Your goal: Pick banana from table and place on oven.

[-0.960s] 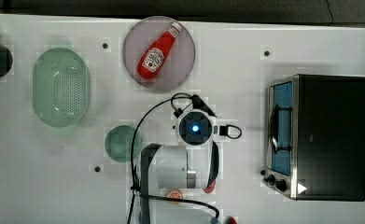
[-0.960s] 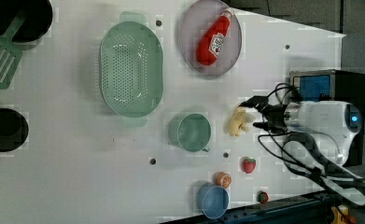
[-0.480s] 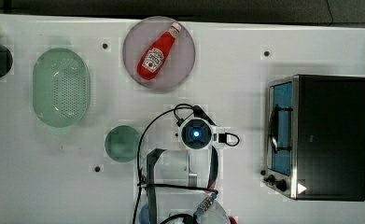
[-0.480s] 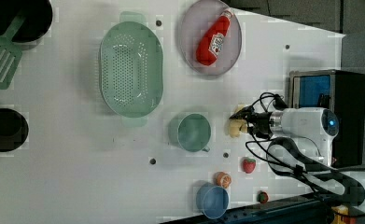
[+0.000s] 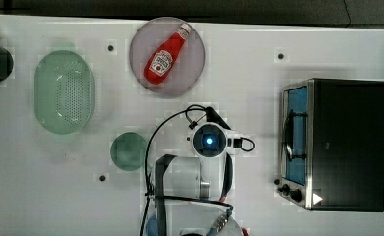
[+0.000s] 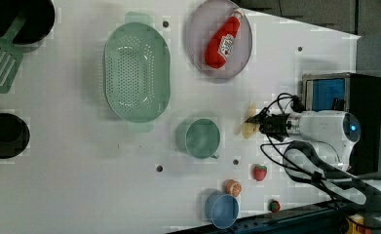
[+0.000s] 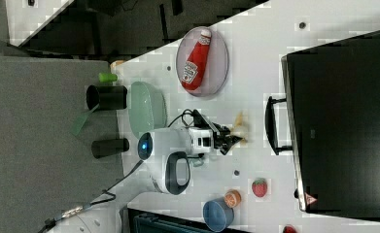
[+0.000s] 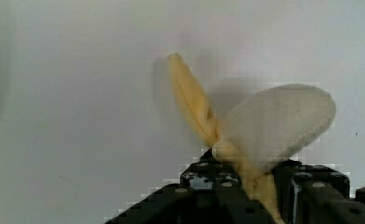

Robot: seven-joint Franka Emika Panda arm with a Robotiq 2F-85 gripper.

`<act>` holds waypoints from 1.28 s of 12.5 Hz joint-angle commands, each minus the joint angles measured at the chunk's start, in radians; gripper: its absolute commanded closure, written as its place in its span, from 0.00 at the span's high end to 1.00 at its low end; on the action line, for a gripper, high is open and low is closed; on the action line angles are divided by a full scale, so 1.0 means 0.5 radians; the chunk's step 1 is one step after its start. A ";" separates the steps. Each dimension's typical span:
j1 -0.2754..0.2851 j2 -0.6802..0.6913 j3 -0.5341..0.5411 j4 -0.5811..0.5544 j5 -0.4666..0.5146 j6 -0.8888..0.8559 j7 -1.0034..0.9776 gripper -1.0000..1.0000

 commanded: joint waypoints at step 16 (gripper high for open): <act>-0.050 -1.058 -0.187 1.093 -0.003 -2.132 -0.211 0.27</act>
